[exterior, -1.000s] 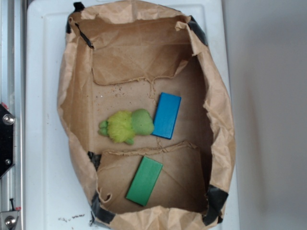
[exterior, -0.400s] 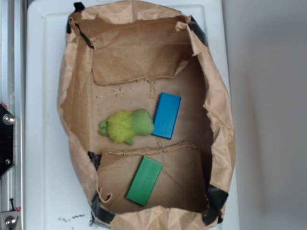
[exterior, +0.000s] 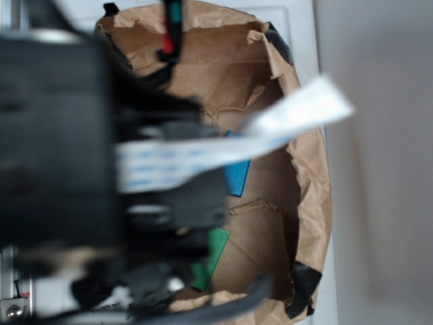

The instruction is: Grab the green block.

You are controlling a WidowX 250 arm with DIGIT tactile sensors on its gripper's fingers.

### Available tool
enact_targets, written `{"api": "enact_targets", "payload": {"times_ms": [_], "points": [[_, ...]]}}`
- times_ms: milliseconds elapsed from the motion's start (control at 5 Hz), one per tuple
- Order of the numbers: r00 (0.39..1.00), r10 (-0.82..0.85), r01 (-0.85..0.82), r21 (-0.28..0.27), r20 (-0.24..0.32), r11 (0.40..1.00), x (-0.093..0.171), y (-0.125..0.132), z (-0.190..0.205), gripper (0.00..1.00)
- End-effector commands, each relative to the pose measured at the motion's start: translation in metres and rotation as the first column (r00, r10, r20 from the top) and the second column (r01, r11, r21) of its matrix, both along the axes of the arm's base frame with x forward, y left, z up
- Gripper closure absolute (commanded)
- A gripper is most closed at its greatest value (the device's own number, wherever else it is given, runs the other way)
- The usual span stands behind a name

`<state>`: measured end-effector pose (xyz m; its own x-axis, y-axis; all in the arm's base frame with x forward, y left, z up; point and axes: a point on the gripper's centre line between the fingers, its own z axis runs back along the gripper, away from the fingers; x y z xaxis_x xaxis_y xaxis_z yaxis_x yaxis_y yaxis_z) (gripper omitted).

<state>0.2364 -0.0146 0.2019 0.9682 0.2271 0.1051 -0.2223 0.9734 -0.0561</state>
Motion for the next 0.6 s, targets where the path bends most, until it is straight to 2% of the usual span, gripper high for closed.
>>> {"api": "enact_targets", "payload": {"times_ms": [0, 200, 400], "points": [[0.905, 0.414, -0.385, -0.220, 0.103, 0.896, 0.029, 0.024, -0.020, 0.00], [0.802, 0.590, -0.542, -0.298, 0.095, 0.786, 0.036, 0.015, -0.034, 0.00], [0.810, 0.583, -0.540, -0.308, 0.061, 0.783, 0.045, 0.005, -0.047, 0.00]]}}
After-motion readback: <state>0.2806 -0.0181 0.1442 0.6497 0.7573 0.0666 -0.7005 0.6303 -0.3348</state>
